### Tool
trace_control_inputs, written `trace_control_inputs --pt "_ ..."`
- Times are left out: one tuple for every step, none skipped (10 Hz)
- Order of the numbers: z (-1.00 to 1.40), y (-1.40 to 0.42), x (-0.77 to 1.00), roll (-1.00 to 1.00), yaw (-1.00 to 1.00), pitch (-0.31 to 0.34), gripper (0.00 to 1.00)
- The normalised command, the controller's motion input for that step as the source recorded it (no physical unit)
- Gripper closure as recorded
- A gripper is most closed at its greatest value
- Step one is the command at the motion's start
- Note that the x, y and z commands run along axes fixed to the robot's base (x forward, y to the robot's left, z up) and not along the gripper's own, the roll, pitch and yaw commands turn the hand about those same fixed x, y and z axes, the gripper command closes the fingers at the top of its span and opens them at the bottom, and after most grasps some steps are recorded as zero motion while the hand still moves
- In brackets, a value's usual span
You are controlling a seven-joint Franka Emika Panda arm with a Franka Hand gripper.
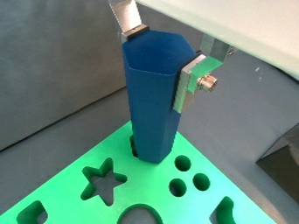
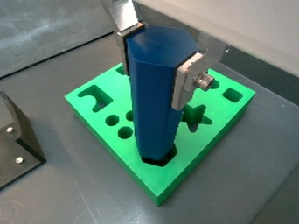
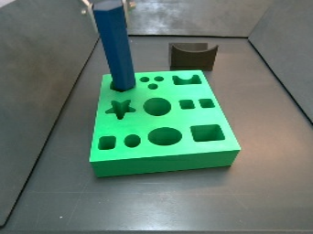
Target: Insert the hexagon object.
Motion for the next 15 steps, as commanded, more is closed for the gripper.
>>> trace_control_inputs --pt "-0.32 0.00 -0.01 0.03 0.05 -0.017 1.00" --pt "-0.40 0.00 0.06 0.05 0.09 0.000 1.00" --pt "-0.46 0.00 0.00 0.10 0.07 0.000 1.00" --pt "-0.35 0.00 -0.22 0.13 0.00 0.000 1.00" --pt "-0.21 -0.03 -0.16 0.02 0.00 0.000 1.00" --pt "-0.21 -0.01 -0.11 0.00 0.06 -0.030 1.00" --pt "-0.24 0.00 -0.06 0.01 0.07 -0.006 1.00" --pt "-0.29 -0.01 0.00 0.02 0.03 0.000 1.00" --pt "-0.38 0.00 0.10 0.04 0.00 0.000 1.00" --pt "-0.47 0.00 0.43 0.08 0.00 0.023 1.00" --pt "-0.40 0.00 0.49 0.12 0.00 0.077 1.00" --pt "-0.31 0.00 0.44 0.15 0.00 0.099 1.00" --pt "-0.25 0.00 0.29 0.14 0.00 0.076 1.00" --pt "-0.23 0.02 0.32 0.16 0.00 0.090 1.00" --pt "-0.19 0.03 0.45 0.18 0.00 0.140 1.00"
